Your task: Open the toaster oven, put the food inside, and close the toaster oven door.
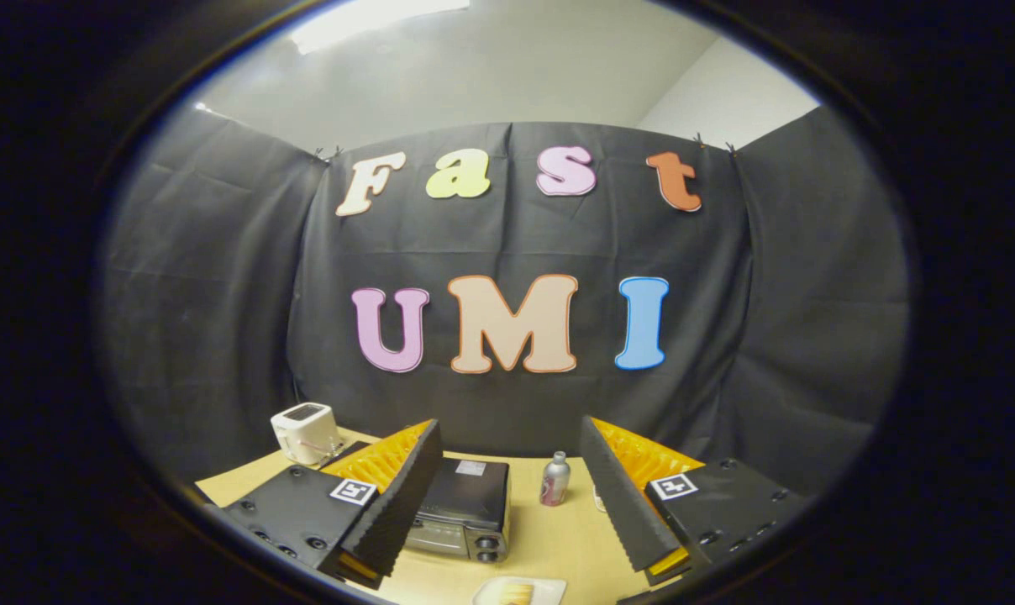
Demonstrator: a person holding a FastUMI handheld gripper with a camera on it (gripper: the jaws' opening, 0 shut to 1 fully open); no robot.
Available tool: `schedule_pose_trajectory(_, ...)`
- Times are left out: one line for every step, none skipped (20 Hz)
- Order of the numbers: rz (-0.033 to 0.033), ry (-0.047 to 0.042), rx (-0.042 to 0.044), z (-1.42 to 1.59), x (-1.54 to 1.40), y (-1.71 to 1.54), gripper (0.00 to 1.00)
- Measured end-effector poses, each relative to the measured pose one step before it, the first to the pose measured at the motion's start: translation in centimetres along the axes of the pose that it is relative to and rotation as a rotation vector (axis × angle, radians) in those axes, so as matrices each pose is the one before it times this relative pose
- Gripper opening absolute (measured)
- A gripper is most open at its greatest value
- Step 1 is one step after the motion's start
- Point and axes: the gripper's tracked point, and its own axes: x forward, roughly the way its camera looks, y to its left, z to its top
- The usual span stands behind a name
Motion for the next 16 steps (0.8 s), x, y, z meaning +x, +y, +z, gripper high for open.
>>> schedule_pose_trajectory(0.00563, -0.00083, 0.00595, -0.986, 0.041, 0.242, 1.0)
schedule_pose_trajectory(0.00289, -0.00194, 0.00861, -0.862, 0.052, 0.165, 1.0)
schedule_pose_trajectory(0.00475, -0.00055, 0.00847, -1.01, 0.133, 0.226, 1.0)
schedule_pose_trajectory(0.00436, -0.00423, 0.01072, -1.023, 0.106, 0.217, 1.0)
schedule_pose_trajectory(0.00761, -0.00052, 0.00916, -0.867, 0.148, 0.292, 1.0)
schedule_pose_trajectory(0.00849, -0.00029, 0.01152, -0.953, 0.171, 0.369, 1.0)
schedule_pose_trajectory(0.00488, -0.00052, 0.00979, -1.133, 0.282, 0.31, 1.0)
schedule_pose_trajectory(-0.00038, -0.00053, 0.00503, -0.923, 0.233, 0.173, 1.0)
schedule_pose_trajectory(-0.00388, 0.00024, 0.00663, -1.175, 0.274, 0.233, 1.0)
schedule_pose_trajectory(-0.00098, 0.00077, 0.0039, -1.155, 0.352, 0.354, 1.0)
schedule_pose_trajectory(-0.00021, -0.00272, 0.00438, -1.129, 0.322, 0.563, 1.0)
schedule_pose_trajectory(-0.0017, 0.00118, 0.00236, -1.09, 0.443, 0.503, 1.0)
schedule_pose_trajectory(-0.00439, 0.00491, 0.0035, -1.42, 0.495, 0.371, 1.0)
schedule_pose_trajectory(-0.00652, 0.0007, 0.00732, -1.095, 0.418, 0.484, 1.0)
schedule_pose_trajectory(-0.00509, -0.00658, 0.00134, -0.791, 0.368, 0.609, 1.0)
schedule_pose_trajectory(-0.008, -0.00622, -0.00249, -0.836, 0.295, 0.604, 1.0)
